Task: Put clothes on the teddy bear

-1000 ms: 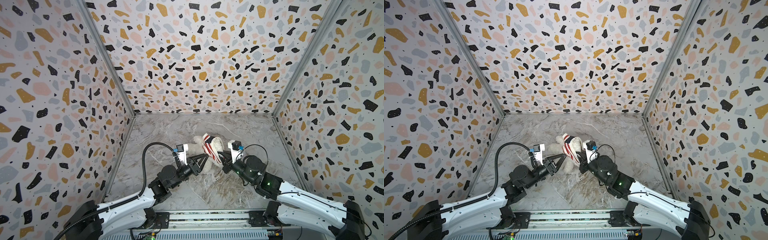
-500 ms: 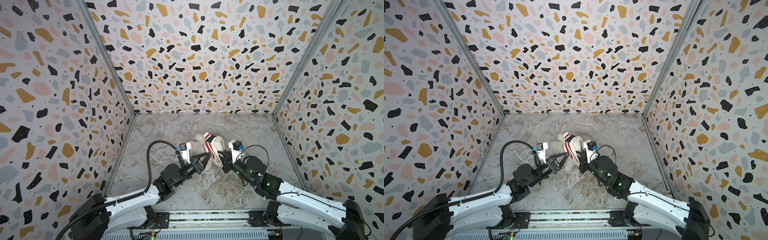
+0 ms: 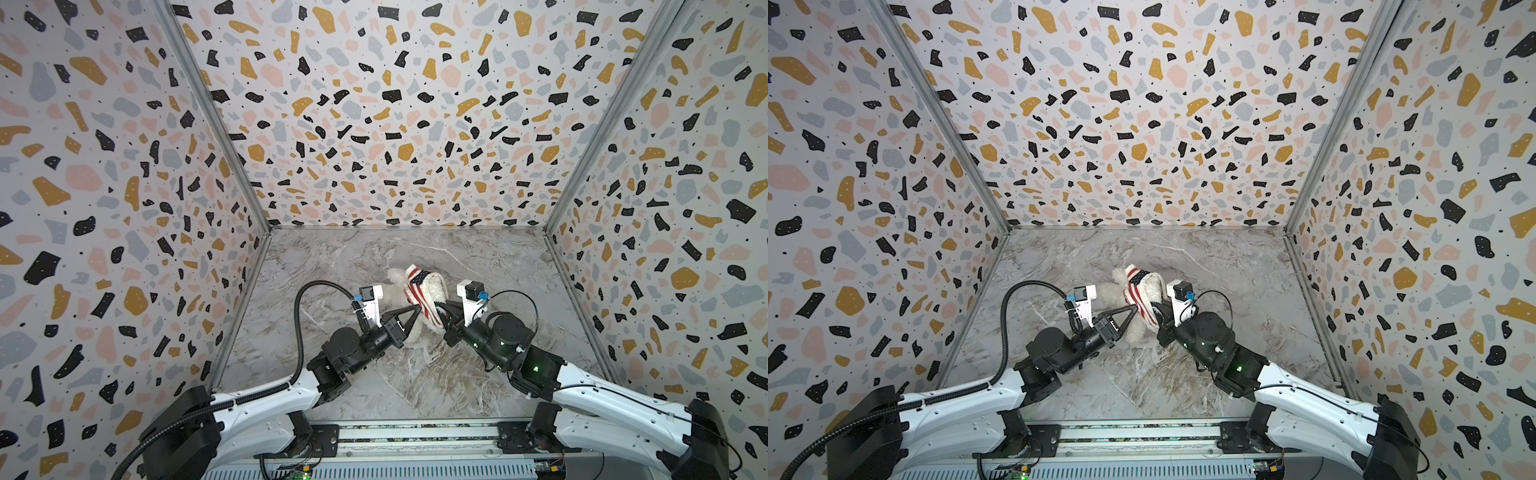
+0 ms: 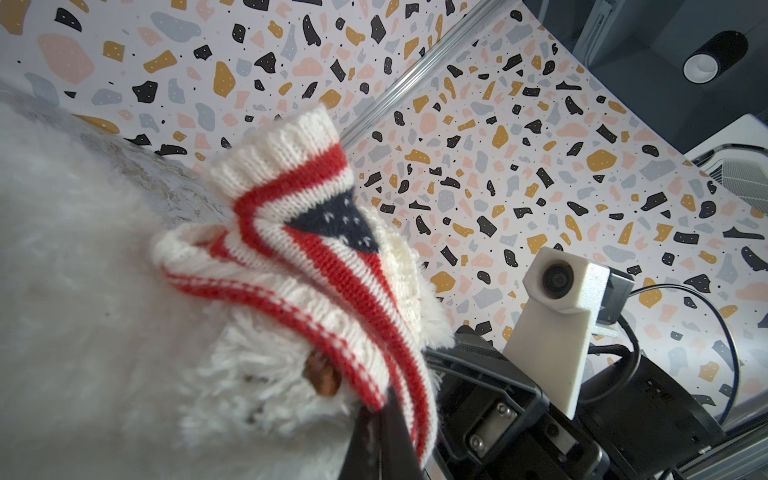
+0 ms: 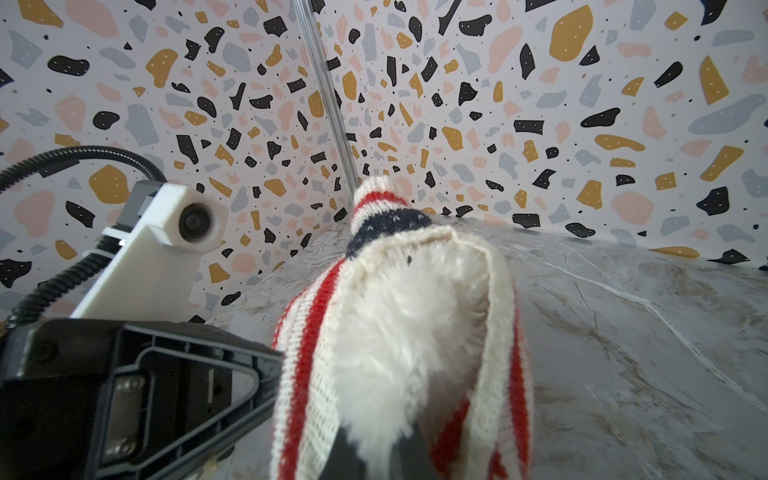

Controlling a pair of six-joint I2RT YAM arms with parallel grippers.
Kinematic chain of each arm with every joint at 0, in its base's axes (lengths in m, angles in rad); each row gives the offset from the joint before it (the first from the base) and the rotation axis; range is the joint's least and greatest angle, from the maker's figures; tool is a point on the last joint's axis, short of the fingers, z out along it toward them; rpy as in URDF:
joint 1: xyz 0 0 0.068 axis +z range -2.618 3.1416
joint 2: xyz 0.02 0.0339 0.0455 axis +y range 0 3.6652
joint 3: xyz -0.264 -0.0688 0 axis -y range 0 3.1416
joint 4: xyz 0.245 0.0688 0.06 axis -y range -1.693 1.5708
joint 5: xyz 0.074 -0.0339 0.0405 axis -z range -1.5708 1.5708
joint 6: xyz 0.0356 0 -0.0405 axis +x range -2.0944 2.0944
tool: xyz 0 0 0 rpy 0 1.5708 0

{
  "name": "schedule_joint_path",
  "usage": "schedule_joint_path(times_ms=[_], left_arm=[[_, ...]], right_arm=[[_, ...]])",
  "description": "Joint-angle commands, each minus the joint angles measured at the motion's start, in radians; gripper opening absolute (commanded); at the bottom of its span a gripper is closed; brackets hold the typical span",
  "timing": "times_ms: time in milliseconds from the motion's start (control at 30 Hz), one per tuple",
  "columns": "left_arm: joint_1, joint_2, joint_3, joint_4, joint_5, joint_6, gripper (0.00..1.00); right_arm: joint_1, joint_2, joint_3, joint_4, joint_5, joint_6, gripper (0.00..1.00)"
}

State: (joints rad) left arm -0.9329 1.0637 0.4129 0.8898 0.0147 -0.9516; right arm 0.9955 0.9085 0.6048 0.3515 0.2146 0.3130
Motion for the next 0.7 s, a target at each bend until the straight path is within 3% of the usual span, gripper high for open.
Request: schedule_joint_path(times_ms=[0,333,567,667], left_arm=[[-0.006,-0.001,0.038,-0.042,-0.009,0.046,0.0],[-0.006,0.016,0.022,-0.284,0.026,0.179,0.0],[-0.006,0.037,0.054,-0.542,-0.049,0.316,0.0],[-0.004,0.051,0.058,-0.578,-0.082,0.349,0.0]], right_arm=[[0.006,-0.026,0.023,0.063,-0.008,0.019,0.0],[0.01,-0.046,0.015,0.103,-0.025,0.083,0.0],[0.017,-0.068,-0.017,0.143,-0.017,0.115,0.0],[0.02,-0.074,-0.025,0.154,-0.014,0.128,0.0]])
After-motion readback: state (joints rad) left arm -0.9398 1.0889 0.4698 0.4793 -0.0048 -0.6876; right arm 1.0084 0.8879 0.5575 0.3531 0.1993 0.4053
